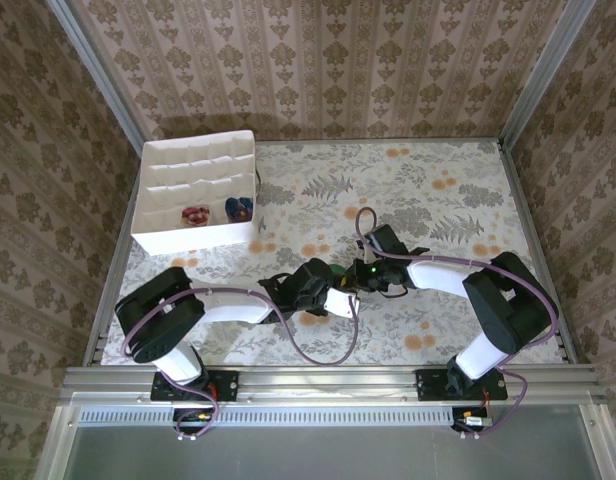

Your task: Roll the socks

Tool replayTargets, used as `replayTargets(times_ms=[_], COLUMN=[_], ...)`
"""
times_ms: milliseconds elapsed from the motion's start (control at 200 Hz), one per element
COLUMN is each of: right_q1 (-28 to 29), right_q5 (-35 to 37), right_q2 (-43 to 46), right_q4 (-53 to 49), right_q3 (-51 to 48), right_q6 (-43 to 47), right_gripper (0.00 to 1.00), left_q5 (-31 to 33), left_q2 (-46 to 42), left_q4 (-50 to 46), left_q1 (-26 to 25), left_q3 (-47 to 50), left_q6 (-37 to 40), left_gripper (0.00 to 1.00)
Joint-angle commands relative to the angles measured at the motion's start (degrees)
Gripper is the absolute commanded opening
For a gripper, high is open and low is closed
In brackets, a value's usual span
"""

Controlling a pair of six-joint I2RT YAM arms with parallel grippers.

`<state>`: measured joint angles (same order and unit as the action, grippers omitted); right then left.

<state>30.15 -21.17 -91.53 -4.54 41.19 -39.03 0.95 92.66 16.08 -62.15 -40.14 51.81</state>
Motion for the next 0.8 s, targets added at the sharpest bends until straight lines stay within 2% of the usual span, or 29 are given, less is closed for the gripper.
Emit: replayTargets(times_ms=[0,70,220,465,545,655,795], right_q1=[0.9,0.8,0.8,0.8,0.8,0.8,0.8], right_q5=[3.1,3.1,3.1,2.9,2.8,2.5,2.4], right_q2=[-3.3,-3.0,-3.4,-4.4,-4.7,-5.0,-5.1], right_q4=[-9.7,-9.7,-10.2,-11.2,-11.4,-11.4,-11.8], right_q3=[-3.2,-3.4,-2.8,-1.0,-0.7,-0.5,-0.4], right_q6=[1.6,1.7,2.0,2.7,2.9,2.9,3.0], right_gripper=[0.13,0.13,0.13,0.13,0.13,0.13,0.13], left_q5=[1.6,-0.5,-9.1,-14.1,-15.9,-16.9,-14.7], left_q2=[3.0,0.5,-6.6,-12.3,-12.6,-10.4,-6.7], left_q4=[-1.6,0.5,0.9,-0.3,-2.0,-6.4,-7.1], left_q1=[0.8,1.8,6.2,8.8,8.7,8.4,7.7], left_q3=[1.5,3.4,5.6,7.6,7.2,5.2,3.7], left_q6=[-2.3,-3.9,-9.0,-9.0,-8.3,-5.9,-4.0], left_gripper=[0.4,0.4,0.4,0.42,0.41,0.32,0.35])
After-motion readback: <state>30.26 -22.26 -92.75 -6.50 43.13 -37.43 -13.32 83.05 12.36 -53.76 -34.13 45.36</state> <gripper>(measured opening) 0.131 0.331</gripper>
